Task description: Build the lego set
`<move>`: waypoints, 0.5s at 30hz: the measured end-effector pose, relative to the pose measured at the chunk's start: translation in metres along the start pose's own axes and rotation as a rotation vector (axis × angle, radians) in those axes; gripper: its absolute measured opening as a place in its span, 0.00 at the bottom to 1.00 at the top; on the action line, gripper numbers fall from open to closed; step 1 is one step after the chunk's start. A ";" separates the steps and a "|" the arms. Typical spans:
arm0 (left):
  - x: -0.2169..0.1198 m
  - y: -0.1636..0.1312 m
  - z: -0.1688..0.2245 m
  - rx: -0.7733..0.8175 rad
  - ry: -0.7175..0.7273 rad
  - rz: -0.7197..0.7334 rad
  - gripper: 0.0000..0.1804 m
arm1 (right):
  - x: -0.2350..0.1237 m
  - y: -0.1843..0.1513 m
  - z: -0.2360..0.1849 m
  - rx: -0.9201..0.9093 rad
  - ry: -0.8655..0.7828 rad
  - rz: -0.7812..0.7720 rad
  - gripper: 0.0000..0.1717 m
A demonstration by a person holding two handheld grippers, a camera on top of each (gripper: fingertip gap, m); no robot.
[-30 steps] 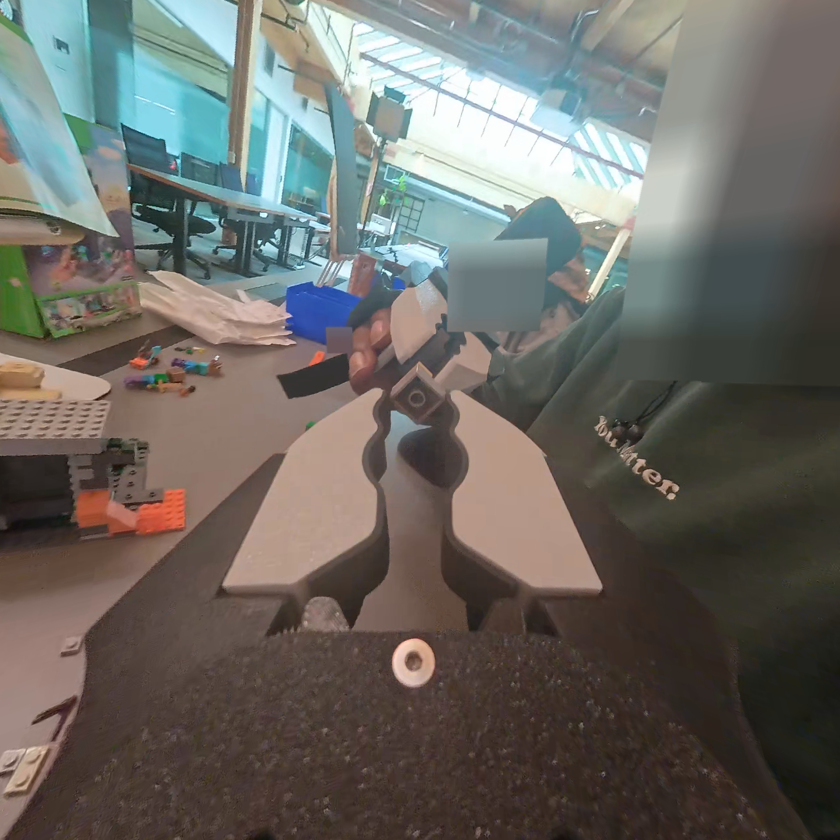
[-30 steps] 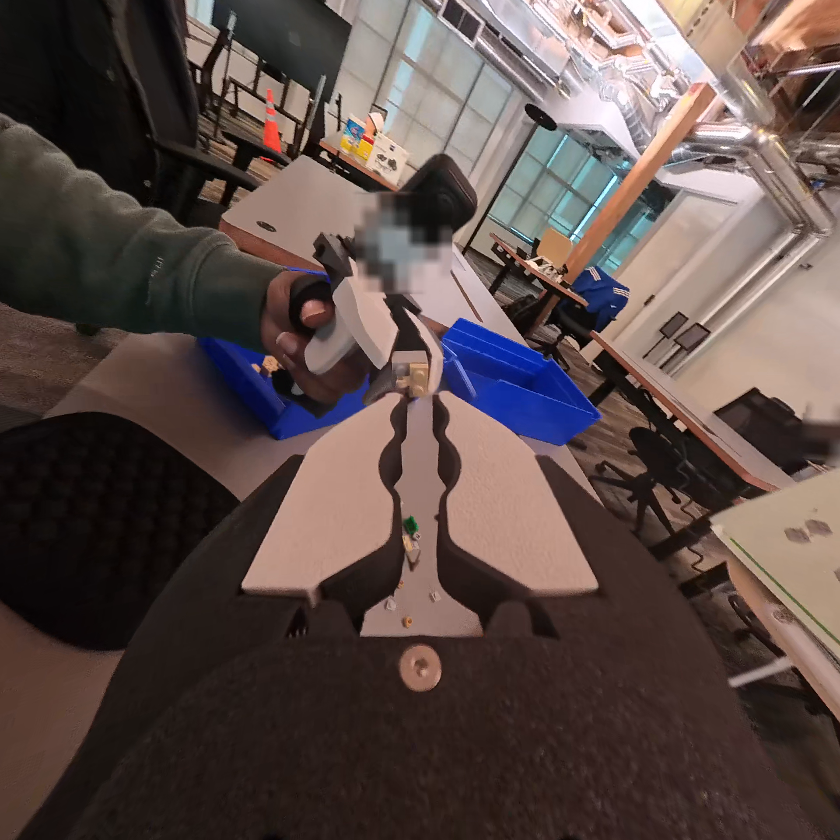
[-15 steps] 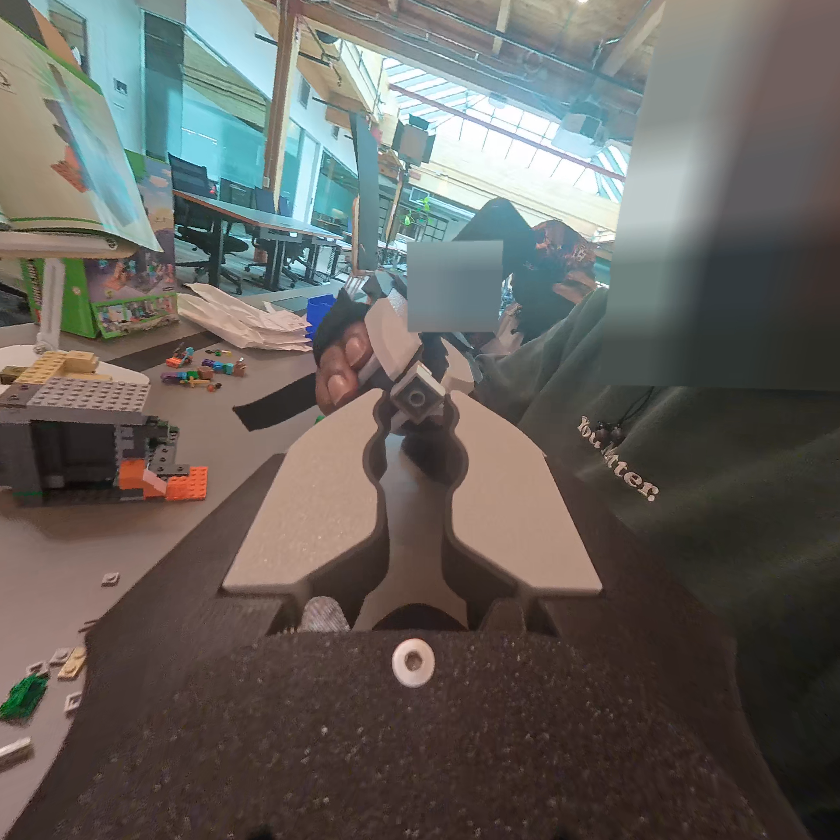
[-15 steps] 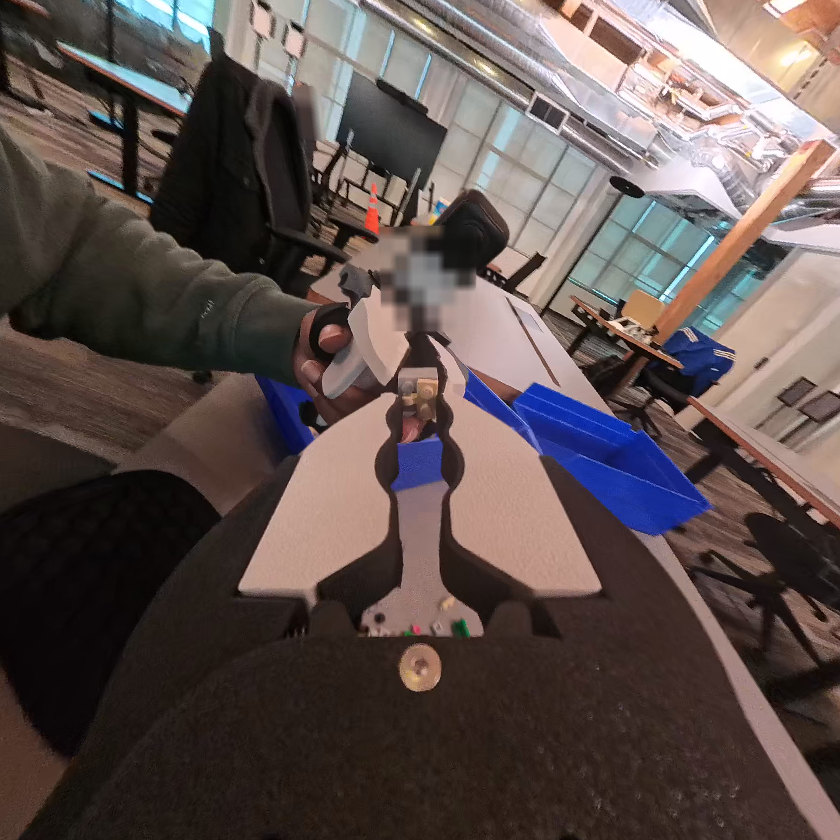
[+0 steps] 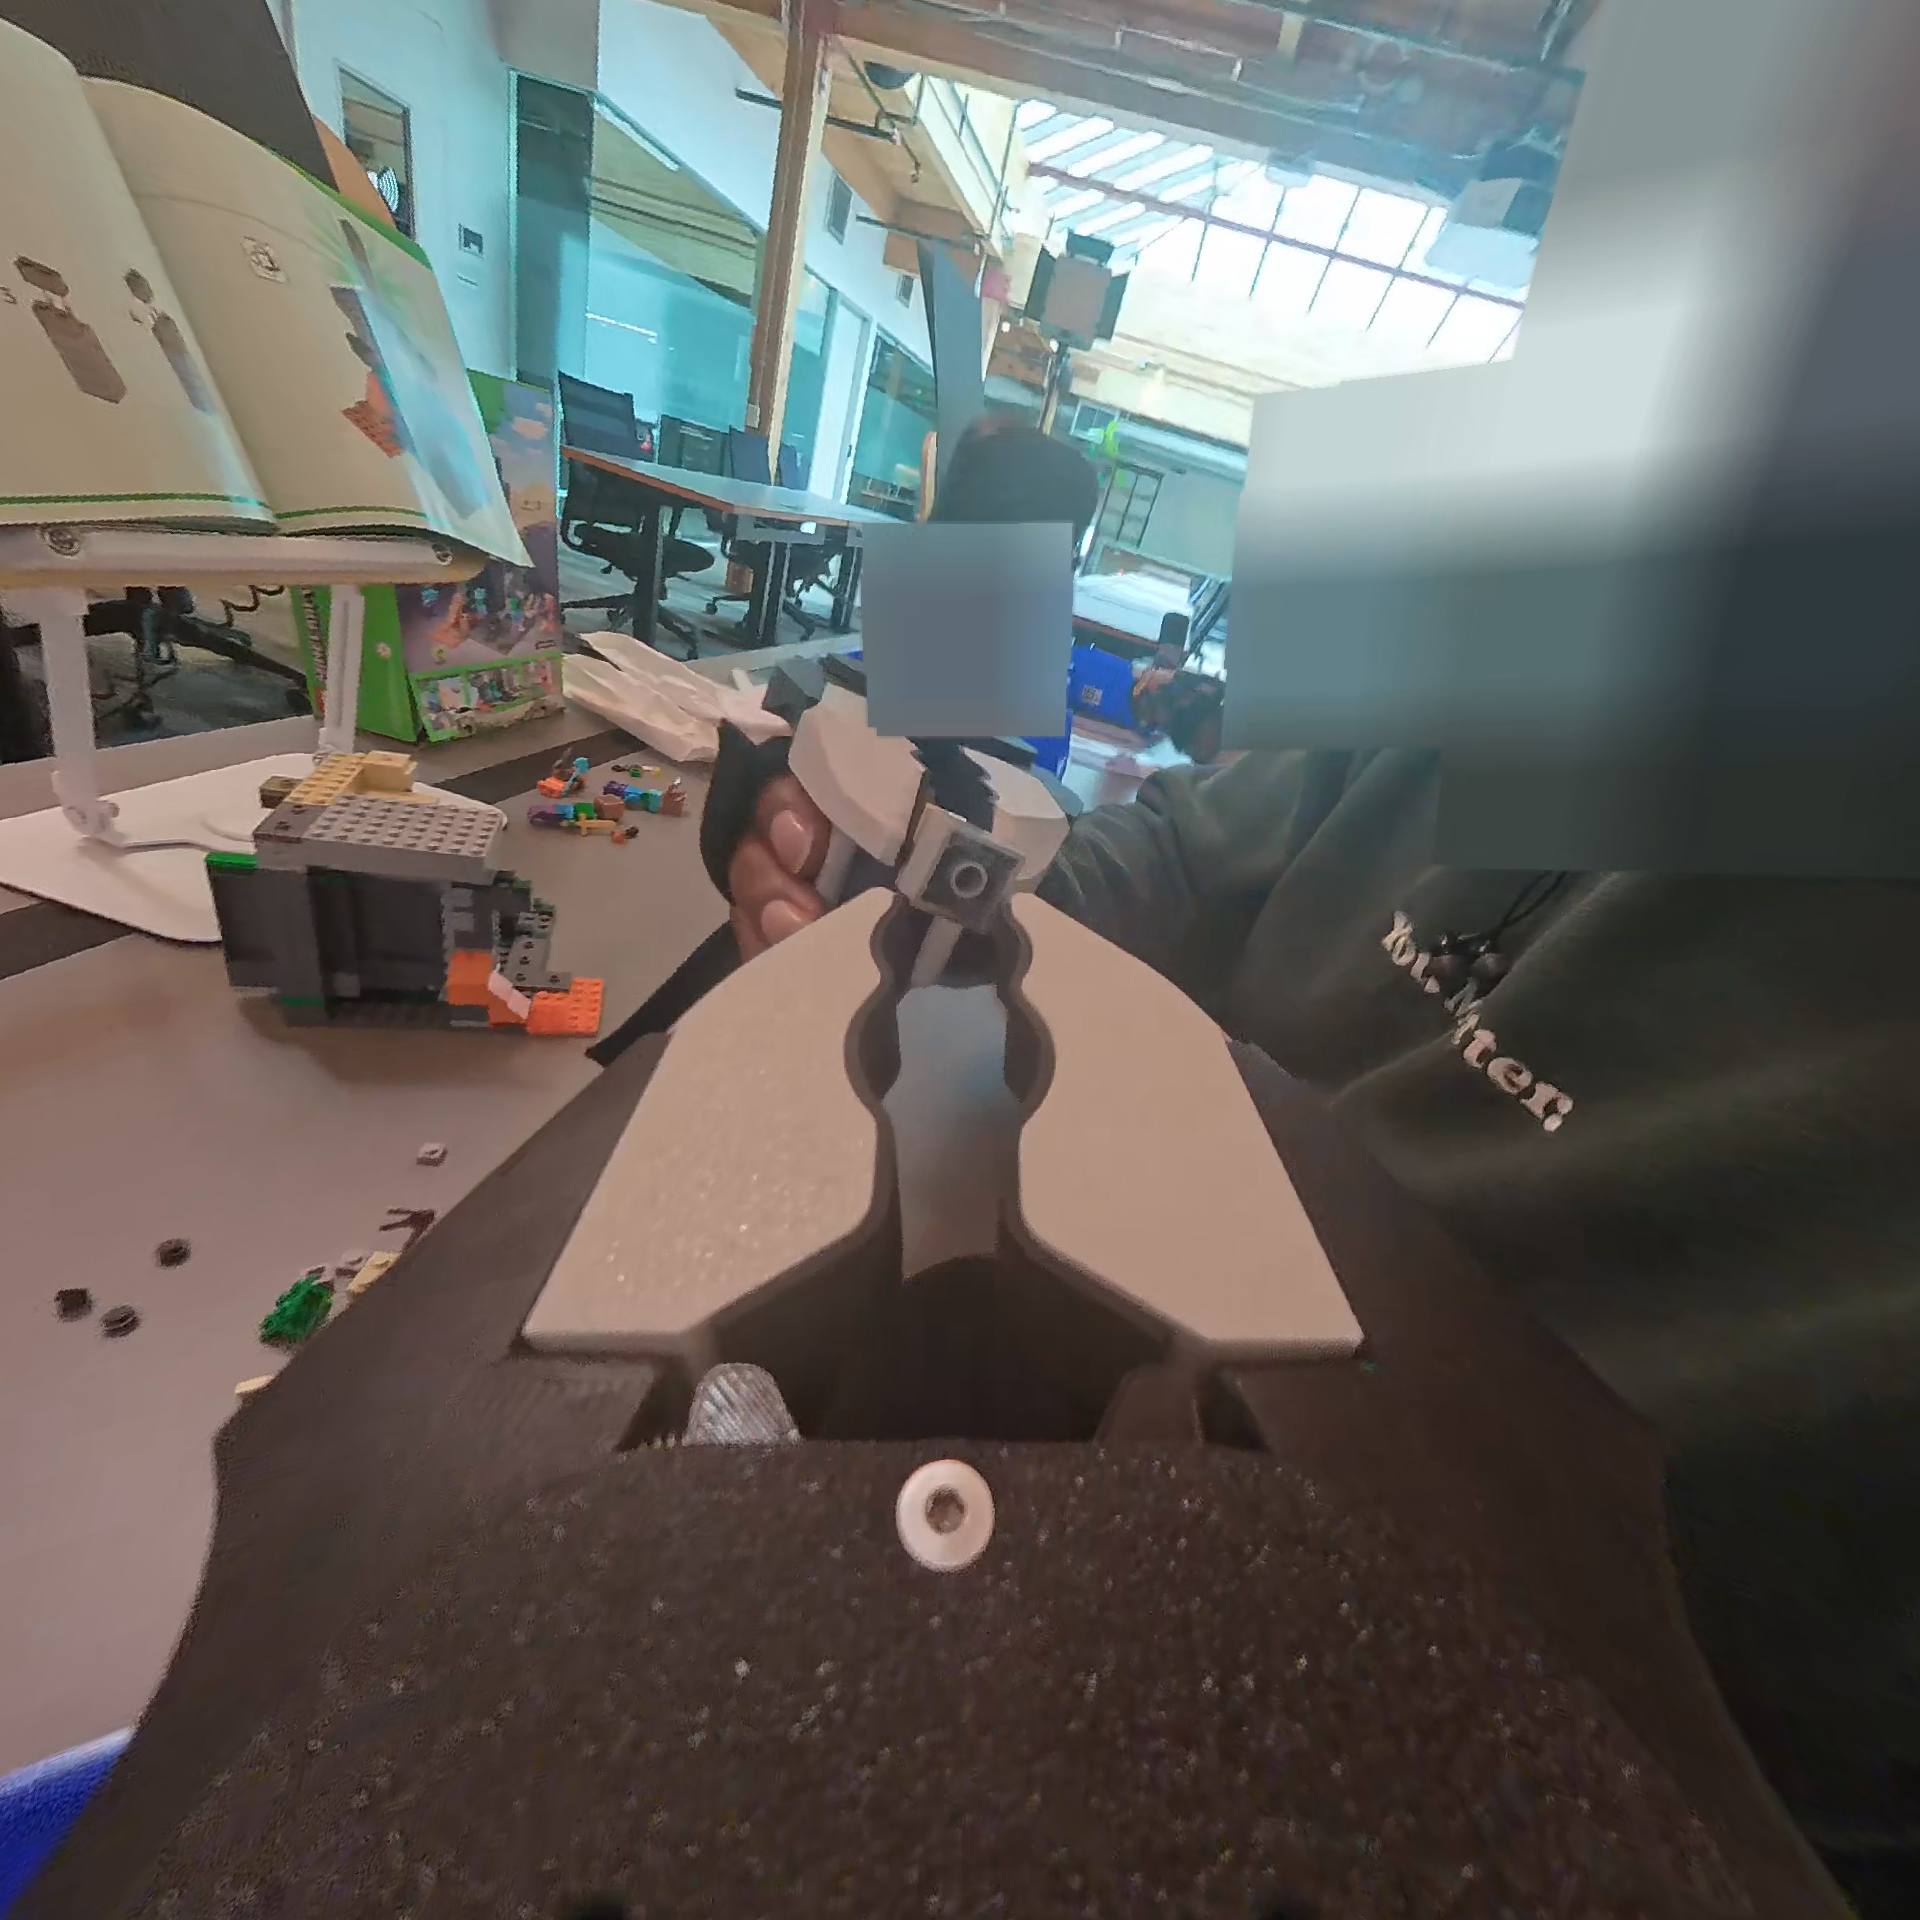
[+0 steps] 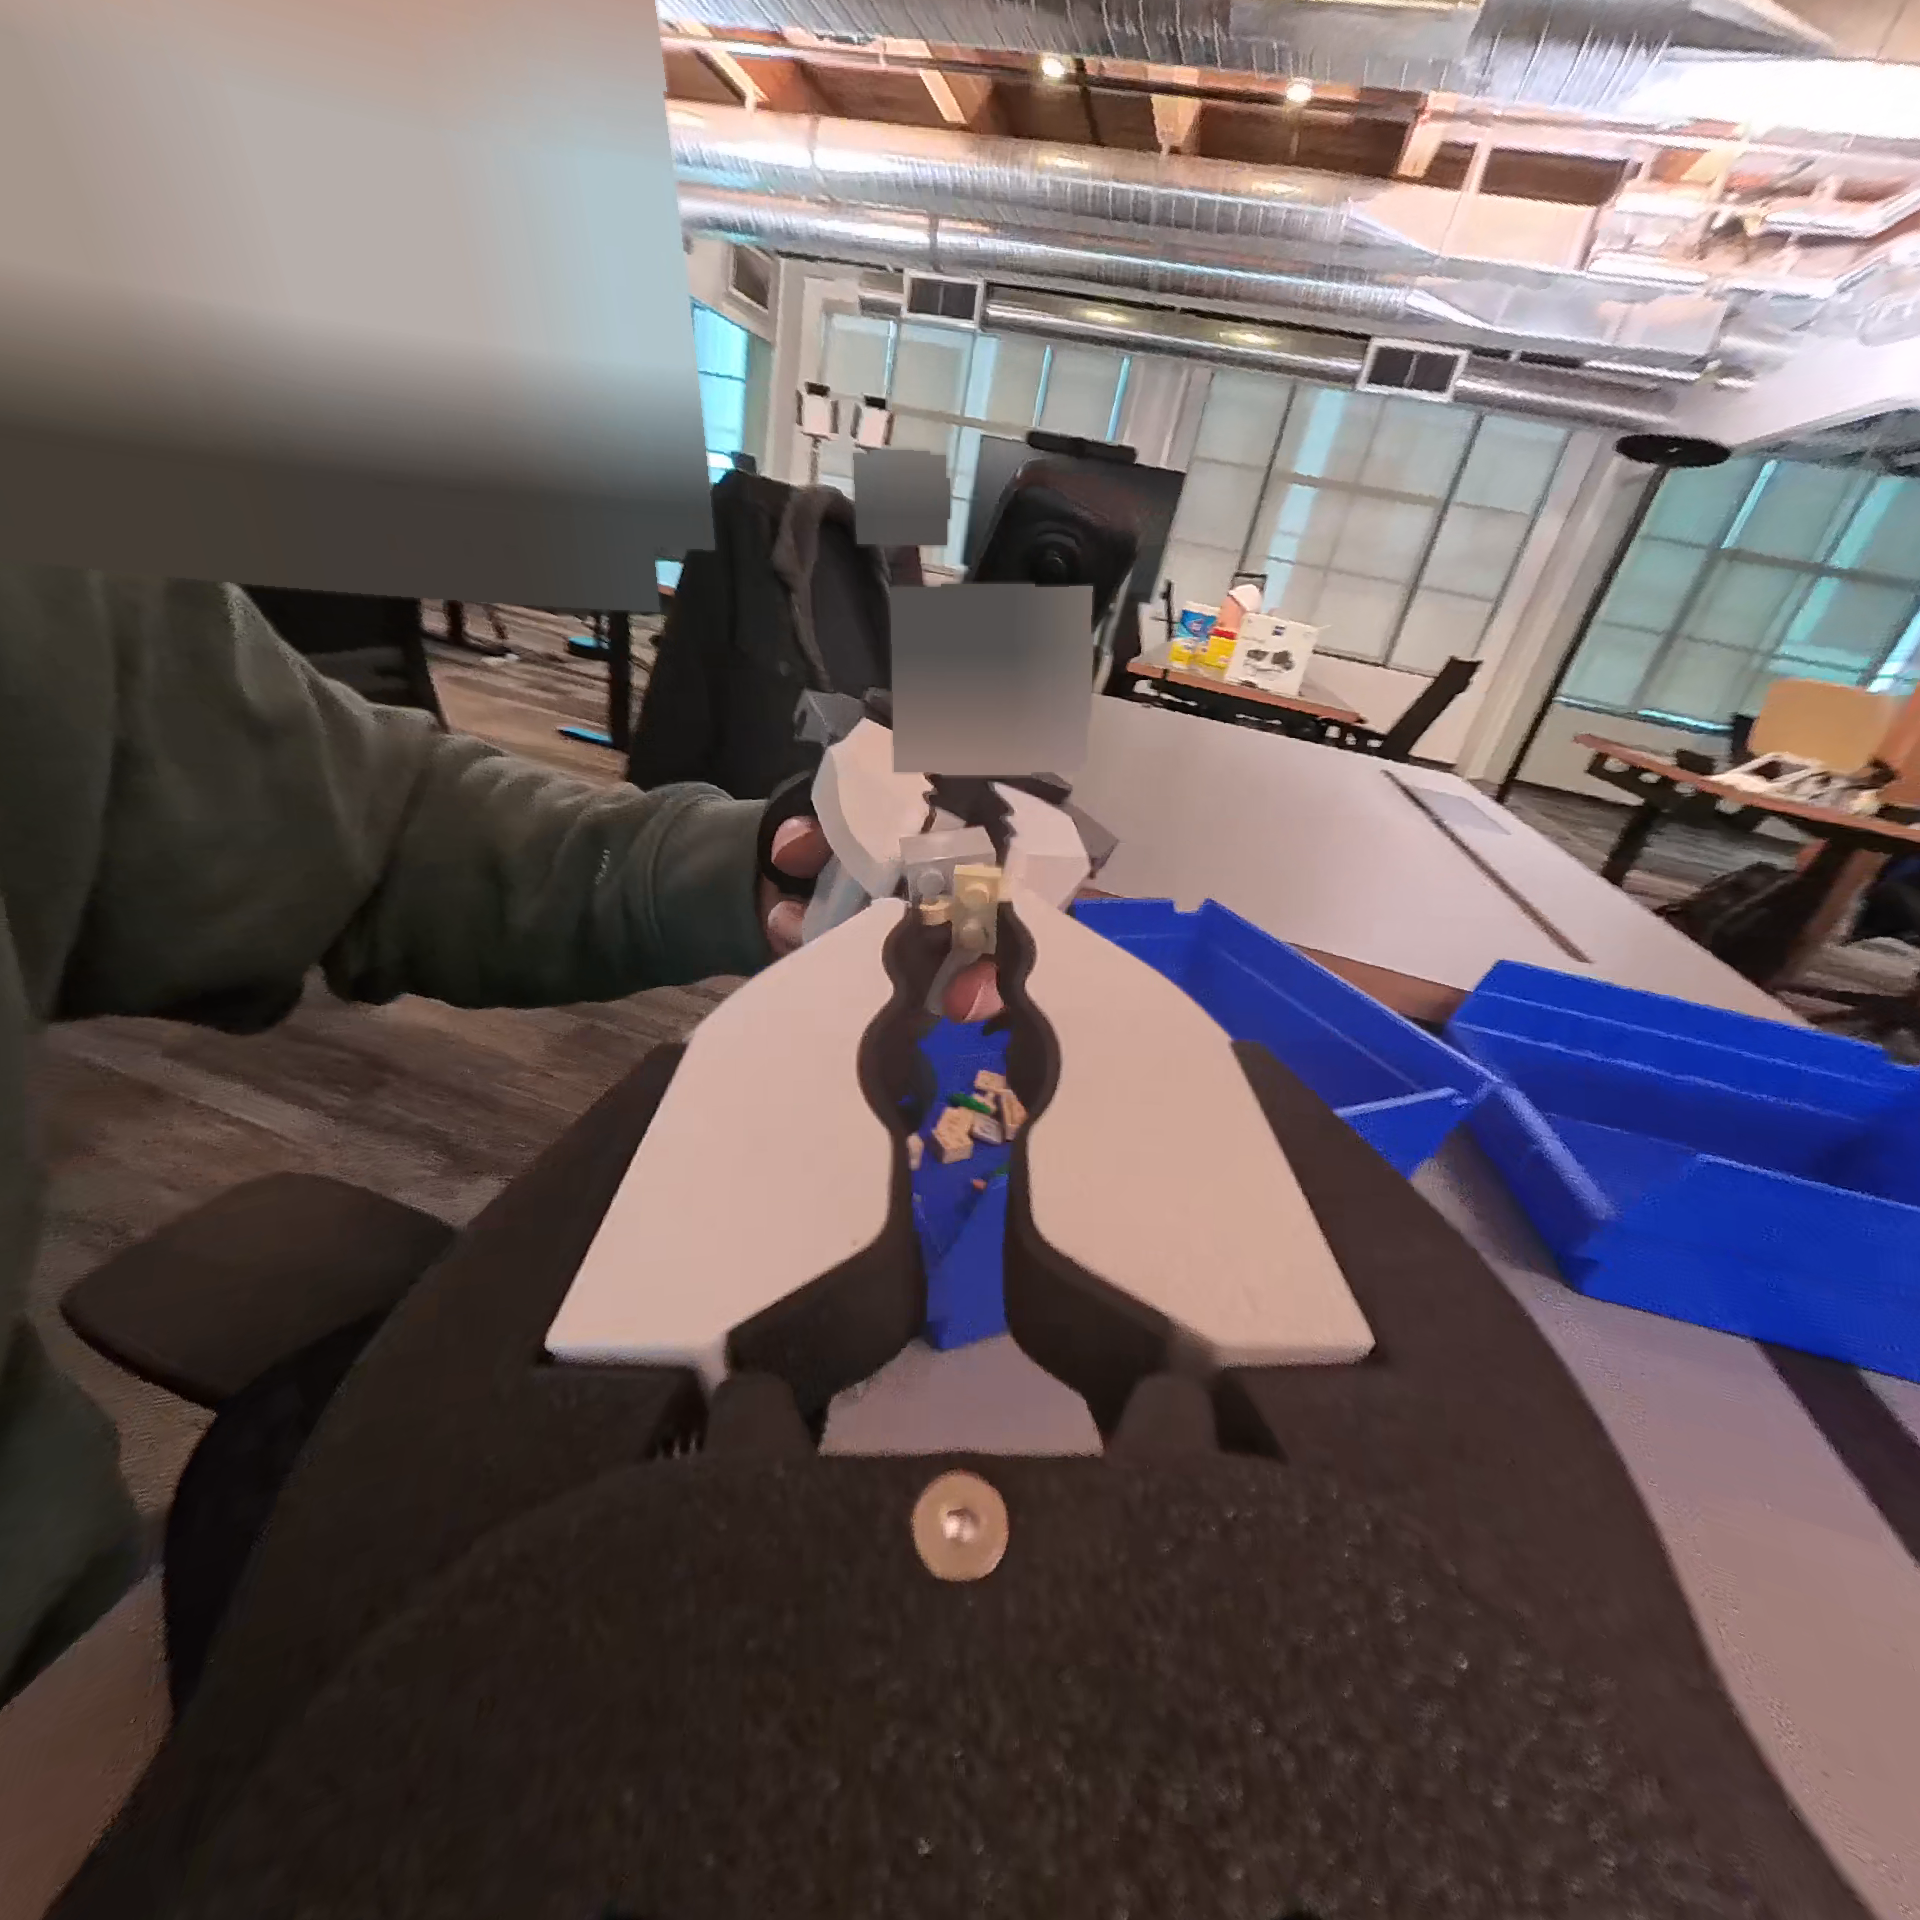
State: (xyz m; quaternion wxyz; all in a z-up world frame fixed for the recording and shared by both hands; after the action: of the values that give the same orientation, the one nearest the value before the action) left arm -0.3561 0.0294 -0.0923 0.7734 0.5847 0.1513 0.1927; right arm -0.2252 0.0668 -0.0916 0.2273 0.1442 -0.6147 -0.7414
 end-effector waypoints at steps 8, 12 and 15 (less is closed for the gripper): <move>-0.013 -0.001 0.006 0.175 0.142 -0.036 0.10 | 0.010 -0.007 0.004 0.074 0.067 0.040 0.08; -0.015 -0.004 0.011 0.332 0.257 -0.070 0.15 | 0.017 -0.011 0.003 0.072 0.078 0.004 0.08; -0.017 -0.006 0.014 0.381 0.271 -0.075 0.14 | 0.024 -0.015 0.003 0.067 0.075 -0.033 0.08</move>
State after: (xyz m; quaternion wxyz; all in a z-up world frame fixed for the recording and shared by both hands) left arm -0.3635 0.0080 -0.0945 0.6284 0.6829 0.3087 0.2086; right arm -0.2496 0.0589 -0.1041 0.2332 0.1896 -0.6276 -0.7182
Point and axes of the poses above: each gripper's, where its closed fingertips meet, x out along the fingers, y out of its top, z = x × y across the jaws, the point moved 7 cm from there along -x, back along the fingers, and after that the axes turned 15 degrees about y, right-handed, at the moved point
